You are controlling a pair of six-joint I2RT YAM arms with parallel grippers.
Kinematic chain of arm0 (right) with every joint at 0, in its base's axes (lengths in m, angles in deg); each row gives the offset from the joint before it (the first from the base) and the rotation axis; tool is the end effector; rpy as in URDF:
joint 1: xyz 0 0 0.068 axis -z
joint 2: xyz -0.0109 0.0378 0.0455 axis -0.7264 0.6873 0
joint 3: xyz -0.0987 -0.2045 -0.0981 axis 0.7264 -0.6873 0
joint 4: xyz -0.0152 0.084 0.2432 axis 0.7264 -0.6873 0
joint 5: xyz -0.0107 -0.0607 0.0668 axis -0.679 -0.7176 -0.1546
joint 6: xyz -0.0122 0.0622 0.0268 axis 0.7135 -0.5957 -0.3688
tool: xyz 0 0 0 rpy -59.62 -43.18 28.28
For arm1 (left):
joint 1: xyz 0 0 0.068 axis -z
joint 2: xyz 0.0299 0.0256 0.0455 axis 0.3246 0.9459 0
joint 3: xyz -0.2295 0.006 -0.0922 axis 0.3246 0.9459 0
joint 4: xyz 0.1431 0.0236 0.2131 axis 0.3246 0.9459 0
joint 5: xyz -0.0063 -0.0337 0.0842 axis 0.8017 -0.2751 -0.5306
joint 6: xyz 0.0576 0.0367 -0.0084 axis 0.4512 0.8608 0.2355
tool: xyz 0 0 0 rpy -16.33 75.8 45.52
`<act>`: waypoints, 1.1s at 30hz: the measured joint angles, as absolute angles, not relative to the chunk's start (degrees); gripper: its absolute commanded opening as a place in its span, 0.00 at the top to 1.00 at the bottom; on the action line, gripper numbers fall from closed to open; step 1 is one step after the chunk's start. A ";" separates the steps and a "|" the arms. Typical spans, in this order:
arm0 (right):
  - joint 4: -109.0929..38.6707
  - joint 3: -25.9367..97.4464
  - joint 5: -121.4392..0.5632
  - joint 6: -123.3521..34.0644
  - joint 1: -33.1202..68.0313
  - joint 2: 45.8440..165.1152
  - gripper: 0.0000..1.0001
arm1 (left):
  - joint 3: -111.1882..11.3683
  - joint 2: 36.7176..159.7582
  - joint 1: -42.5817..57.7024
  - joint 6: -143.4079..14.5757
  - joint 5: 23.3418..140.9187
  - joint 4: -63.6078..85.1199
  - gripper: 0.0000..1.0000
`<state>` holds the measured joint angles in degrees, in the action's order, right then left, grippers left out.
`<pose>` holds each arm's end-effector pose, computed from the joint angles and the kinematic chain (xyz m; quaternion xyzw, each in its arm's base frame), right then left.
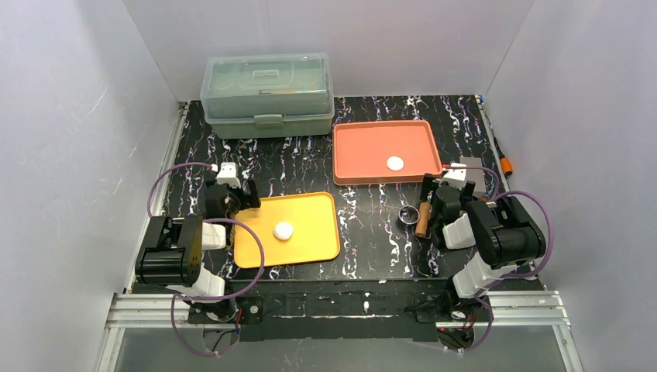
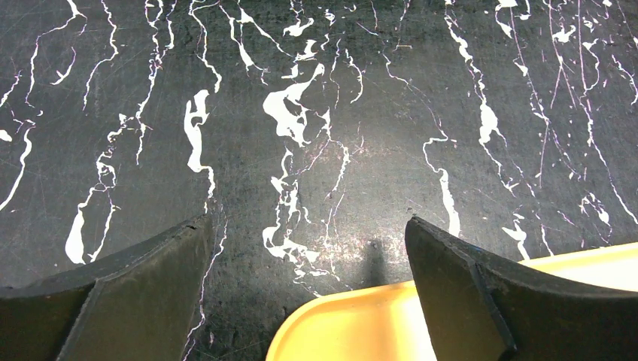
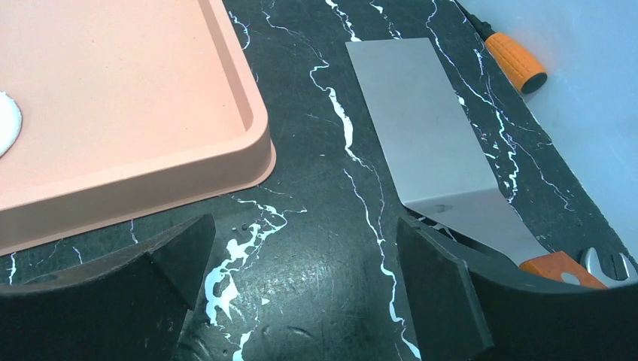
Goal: Roll out the dumpling wrappers from the dough
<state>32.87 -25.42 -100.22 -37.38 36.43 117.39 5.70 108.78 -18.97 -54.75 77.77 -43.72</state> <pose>0.2591 0.0162 0.1033 0.1066 0.7548 -0.1612 0.6268 0.2705 -0.0037 0.1172 0.0080 0.7814 -0.0368 0.6229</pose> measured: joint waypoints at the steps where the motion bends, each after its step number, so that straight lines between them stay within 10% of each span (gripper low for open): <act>1: 32.87 -25.42 -100.22 -37.38 36.43 117.39 0.00 | 5.70 108.78 -18.97 -54.75 77.77 -43.72 0.01; 12: 31.69 -27.80 -101.53 -38.10 36.47 112.71 0.00 | 5.70 108.78 -18.97 -54.73 77.79 -43.72 0.01; 19: 3.73 -14.34 -108.72 -45.60 38.44 91.31 0.00 | 5.20 108.39 -19.21 -54.71 78.10 -41.97 0.01; 33: -57.05 2.05 -105.49 -76.44 38.94 89.19 0.09 | -6.54 94.23 -22.25 -44.30 96.28 -12.31 0.01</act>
<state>-57.05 2.05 -105.49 -76.44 38.94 89.19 -6.54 94.23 -22.25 -44.30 96.28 -12.31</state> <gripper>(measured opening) 0.988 0.992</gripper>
